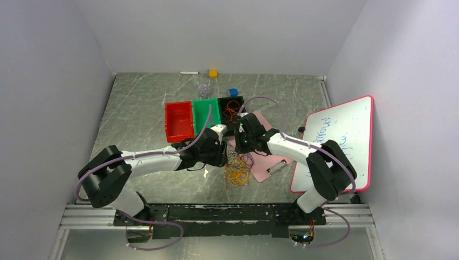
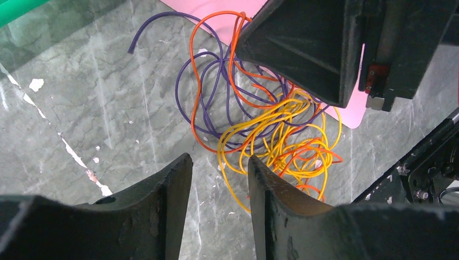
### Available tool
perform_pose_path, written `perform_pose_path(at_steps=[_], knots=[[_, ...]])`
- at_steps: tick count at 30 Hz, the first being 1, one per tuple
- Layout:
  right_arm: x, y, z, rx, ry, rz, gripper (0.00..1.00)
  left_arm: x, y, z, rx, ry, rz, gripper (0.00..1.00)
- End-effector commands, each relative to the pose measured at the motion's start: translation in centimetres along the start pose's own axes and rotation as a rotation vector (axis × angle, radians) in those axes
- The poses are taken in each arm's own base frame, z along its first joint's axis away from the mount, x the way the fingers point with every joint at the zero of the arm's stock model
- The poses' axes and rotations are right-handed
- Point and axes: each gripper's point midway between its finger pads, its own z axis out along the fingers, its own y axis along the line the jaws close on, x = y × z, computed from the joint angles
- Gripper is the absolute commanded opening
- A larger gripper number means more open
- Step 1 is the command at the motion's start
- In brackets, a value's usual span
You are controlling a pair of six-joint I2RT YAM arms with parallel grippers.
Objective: Untangle the cables
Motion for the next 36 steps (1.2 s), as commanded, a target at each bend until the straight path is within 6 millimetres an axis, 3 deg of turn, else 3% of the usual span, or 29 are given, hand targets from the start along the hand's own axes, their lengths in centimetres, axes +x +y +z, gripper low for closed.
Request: perform_pose_path(at_steps=[1,8,17,24,36], knots=[[-0.8,0.2,0.3,-0.018,-0.022,-0.006,0.25,0.2,-0.5,0.8,0.031,-0.015,-0.008,0.48],[-0.6,0.7,-0.6,-0.043,-0.025,0.016,0.0,0.7,0.1,1.7,0.005,-0.013,-0.033,0.53],[-2.5,2.5,-4.3,-0.116,-0.096,0.067,0.0,1.4,0.5,3.6,-0.014,0.008,-0.057,0.55],[-4.9,3.5,-7.4,-0.153,-0.167,0.103,0.0,2.7,1.3,4.8,-0.041,0.041,-0.075,0.4],[-13.0,1.7,-18.1,-0.078,-0.501,0.208,0.0,4.0,2.2,5.4,-0.066,0.077,-0.072,0.22]])
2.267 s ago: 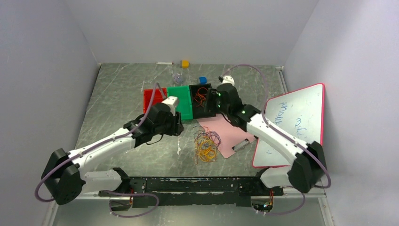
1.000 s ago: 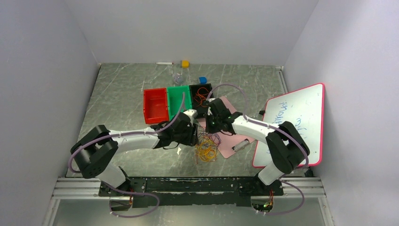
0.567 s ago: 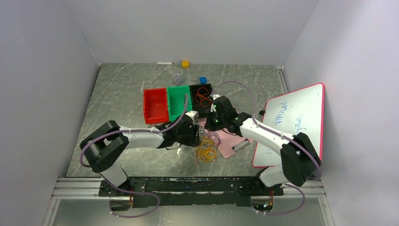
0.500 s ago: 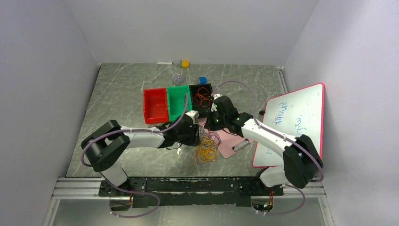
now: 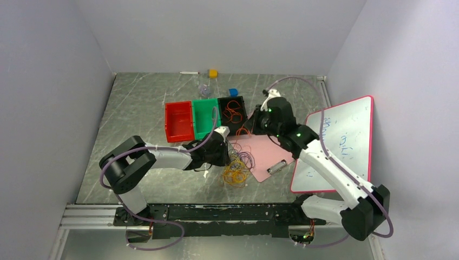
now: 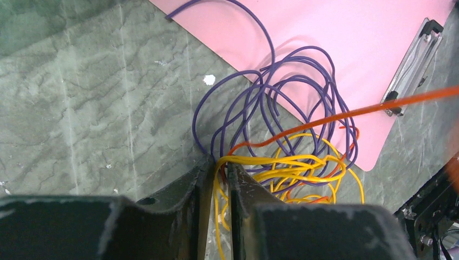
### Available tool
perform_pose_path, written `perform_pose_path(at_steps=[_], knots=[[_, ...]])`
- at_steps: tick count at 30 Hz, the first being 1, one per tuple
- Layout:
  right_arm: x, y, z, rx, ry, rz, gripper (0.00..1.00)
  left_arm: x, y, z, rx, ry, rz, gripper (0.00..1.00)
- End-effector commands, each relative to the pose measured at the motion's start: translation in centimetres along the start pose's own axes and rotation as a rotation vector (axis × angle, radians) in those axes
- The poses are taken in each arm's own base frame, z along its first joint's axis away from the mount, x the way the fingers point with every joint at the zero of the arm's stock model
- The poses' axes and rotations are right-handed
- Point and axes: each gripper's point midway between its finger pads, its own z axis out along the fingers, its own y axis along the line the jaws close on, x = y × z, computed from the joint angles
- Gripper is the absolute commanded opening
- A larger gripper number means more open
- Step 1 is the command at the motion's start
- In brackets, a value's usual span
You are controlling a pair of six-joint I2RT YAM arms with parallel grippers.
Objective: Untangle the cables
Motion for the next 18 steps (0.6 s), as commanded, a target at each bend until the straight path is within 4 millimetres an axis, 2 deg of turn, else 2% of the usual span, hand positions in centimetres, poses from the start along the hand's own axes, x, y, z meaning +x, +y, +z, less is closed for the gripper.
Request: perform_pose_path(at_steps=[1,8,14,18], knots=[[-5.9,0.6,-3.5,0.025,-0.175,0.034,0.0,2.7,2.0,0.4,-0.07,0.082,0.022,0.21],[-11.8,1.0,-8.1,0.074,-0.372,0.023,0.0,3.0,2.2,0.4,-0.075,0.088,0.023,0.23],[-17.1,3.7,-12.2,0.013,-0.518,-0.011,0.0,3.3,2.3,0.5,-0.069,0.097,0.025,0.22],[-19.0,4.8,-13.5,-0.01,-0.559,-0.038,0.0,3.3,2.3,0.4,-0.07,0.094,0.025,0.17]])
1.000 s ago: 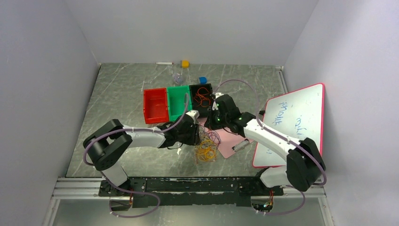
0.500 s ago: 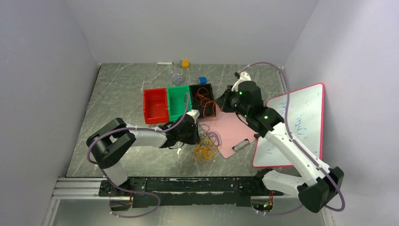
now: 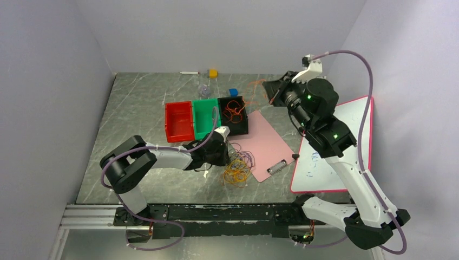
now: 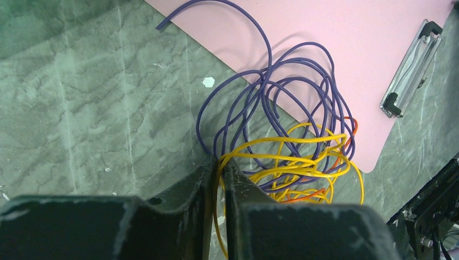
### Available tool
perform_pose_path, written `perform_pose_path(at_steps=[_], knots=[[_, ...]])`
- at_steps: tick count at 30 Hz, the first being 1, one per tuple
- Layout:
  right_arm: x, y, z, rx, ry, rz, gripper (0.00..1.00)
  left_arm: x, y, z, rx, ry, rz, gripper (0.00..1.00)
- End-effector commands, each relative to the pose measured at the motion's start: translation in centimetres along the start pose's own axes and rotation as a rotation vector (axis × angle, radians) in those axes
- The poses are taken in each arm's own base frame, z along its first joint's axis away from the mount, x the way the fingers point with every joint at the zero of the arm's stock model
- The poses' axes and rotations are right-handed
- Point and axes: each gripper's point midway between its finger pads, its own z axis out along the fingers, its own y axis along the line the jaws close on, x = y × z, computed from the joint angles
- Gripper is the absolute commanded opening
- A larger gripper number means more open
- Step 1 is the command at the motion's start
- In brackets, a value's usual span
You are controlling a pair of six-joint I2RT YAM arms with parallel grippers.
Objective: Untangle the cables
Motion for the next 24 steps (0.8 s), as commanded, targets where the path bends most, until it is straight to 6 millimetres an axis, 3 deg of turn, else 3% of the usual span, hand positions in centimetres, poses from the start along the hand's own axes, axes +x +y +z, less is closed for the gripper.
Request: perform_pose_path(at_steps=[1,4,9,14,20,24], knots=[[-2.4,0.6,0.0,-0.007,-0.047,-0.045,0.0,3.3,2.3,0.2,-0.071,0.097,0.022,0.16],[-1.9,0.7,1.0,-0.012,-0.028,-0.07,0.0,3.3,2.3,-0.3,-0.069,0.088,0.022,0.12],[0.8,0.6,3.4,-0.026,0.044,-0.101,0.0,3.7,2.7,-1.7,-0.067,0.08,0.018,0.07],[4.9,-0.2,7.0,-0.036,0.132,-0.166,0.0,4.4,3.9,-4.1,-0.104,0.059,-0.012,0.07],[9.6,-1.6,10.8,-0.017,0.222,-0.204,0.0,3.4,4.8,-7.0,-0.148,-0.013,-0.032,0.07],[12.1,-2.7,13.2,0.014,0.256,-0.216,0.0,1.7,4.8,-8.5,-0.169,-0.075,-0.026,0.22]])
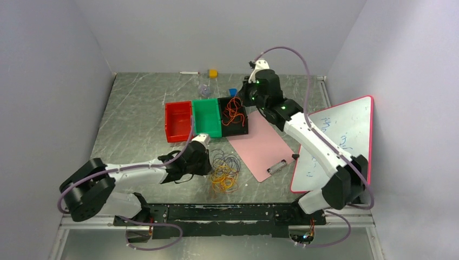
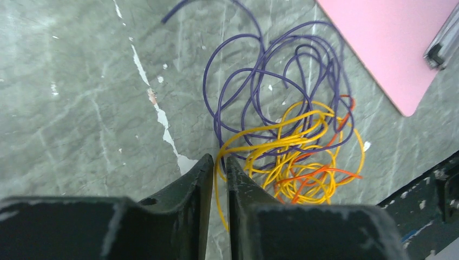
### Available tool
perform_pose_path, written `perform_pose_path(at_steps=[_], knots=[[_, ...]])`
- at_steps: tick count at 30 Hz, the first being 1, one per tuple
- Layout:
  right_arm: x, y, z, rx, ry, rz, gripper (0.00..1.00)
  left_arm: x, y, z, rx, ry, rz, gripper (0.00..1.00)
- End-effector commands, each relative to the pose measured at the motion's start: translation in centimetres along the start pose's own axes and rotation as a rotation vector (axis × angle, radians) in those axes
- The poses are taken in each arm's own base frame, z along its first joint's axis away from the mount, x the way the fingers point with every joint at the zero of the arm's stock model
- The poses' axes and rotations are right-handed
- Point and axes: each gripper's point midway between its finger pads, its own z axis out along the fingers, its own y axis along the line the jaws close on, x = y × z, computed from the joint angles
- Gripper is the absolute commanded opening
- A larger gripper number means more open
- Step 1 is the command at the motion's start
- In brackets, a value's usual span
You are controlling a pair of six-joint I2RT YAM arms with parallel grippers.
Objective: Untangle the cables
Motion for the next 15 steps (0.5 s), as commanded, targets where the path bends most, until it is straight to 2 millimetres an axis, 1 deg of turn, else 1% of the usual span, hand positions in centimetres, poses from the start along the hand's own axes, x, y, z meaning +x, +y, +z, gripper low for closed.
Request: perform_pose_path(at_steps=[1,5,9,12,15], knots=[[0.5,-0.4,2.8,0.013,-0.013,-0.027,0.0,-1.8,0.7,-1.5,-0.062,-0.073,0.002,0.24],[2.1,-1.0,5.3,0.044,0.032,-0.034,0.0,-3.2,0.5,-2.3,-0.07,-0.107,0.018,0.32],[3.6,-1.8,7.2,0.087,0.067,-0.037,0.0,-4.1,0.4,-3.0,-0.083,-0.124,0.039,0.39],[4.2,-2.8,8.0,0.141,0.074,-0.038,0.0,-4.5,0.5,-3.4,-0.092,-0.137,0.043,0.43],[4.8,-4.1,8.4,0.204,0.083,-0.047,0.0,-4.7,0.5,-3.8,-0.094,-0.145,0.044,0.44]])
